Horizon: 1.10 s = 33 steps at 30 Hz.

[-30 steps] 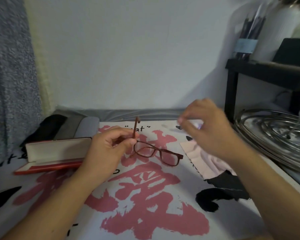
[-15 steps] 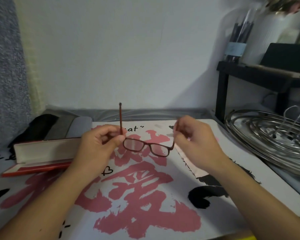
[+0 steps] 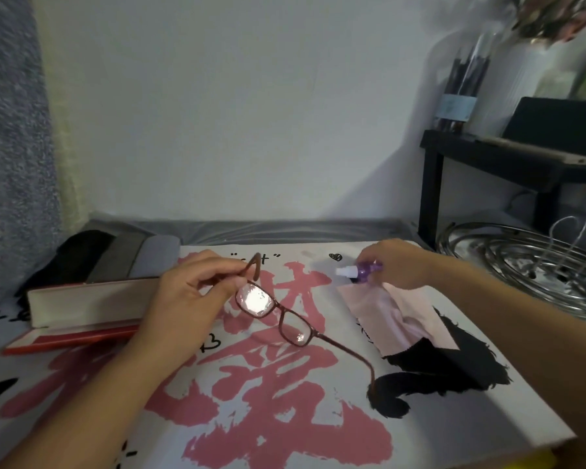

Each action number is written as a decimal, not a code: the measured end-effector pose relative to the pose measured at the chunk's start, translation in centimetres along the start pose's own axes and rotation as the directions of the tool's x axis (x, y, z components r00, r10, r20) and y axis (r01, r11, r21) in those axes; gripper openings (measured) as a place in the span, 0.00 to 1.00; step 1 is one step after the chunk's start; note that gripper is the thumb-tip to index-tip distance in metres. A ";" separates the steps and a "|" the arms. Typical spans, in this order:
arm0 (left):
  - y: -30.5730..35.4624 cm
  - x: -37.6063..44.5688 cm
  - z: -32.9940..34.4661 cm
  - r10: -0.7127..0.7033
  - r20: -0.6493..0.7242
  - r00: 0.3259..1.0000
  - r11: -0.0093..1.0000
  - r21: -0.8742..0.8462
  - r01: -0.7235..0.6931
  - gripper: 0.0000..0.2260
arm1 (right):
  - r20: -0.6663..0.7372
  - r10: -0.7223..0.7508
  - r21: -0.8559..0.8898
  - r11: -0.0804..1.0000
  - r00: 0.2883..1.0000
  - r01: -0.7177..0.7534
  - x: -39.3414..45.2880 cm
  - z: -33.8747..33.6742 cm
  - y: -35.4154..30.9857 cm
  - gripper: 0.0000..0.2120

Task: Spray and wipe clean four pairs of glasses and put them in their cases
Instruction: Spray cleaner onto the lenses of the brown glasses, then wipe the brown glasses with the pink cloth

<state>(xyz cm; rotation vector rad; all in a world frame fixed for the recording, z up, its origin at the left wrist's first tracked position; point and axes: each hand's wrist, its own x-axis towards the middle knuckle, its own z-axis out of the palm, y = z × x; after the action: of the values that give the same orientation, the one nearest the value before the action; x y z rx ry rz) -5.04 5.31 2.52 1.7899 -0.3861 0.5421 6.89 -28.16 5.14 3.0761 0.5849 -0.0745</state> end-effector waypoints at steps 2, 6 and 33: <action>0.1 0.1 0.0 -0.021 -0.001 1.000 1.000 -0.021 0.021 0.14 | -0.143 0.085 0.151 0.987 0.986 -0.063 1.1 -0.7 -0.2 0.04; -0.1 0.0 0.1 -0.047 0.055 0.997 0.998 -0.031 0.049 0.14 | -0.347 0.489 0.677 0.721 0.801 -0.147 3.3 -0.3 -1.5 0.08; 0.1 -0.1 0.6 -0.054 0.107 0.993 0.996 -0.065 0.061 0.10 | -0.012 -0.122 0.973 0.226 0.992 0.040 -2.6 -2.7 -11.8 0.09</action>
<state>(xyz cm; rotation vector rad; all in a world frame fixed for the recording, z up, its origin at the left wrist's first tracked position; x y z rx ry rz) -5.07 4.68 2.43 1.7627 -0.4191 0.3914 0.23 -18.09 7.96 4.2127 1.0076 -0.9251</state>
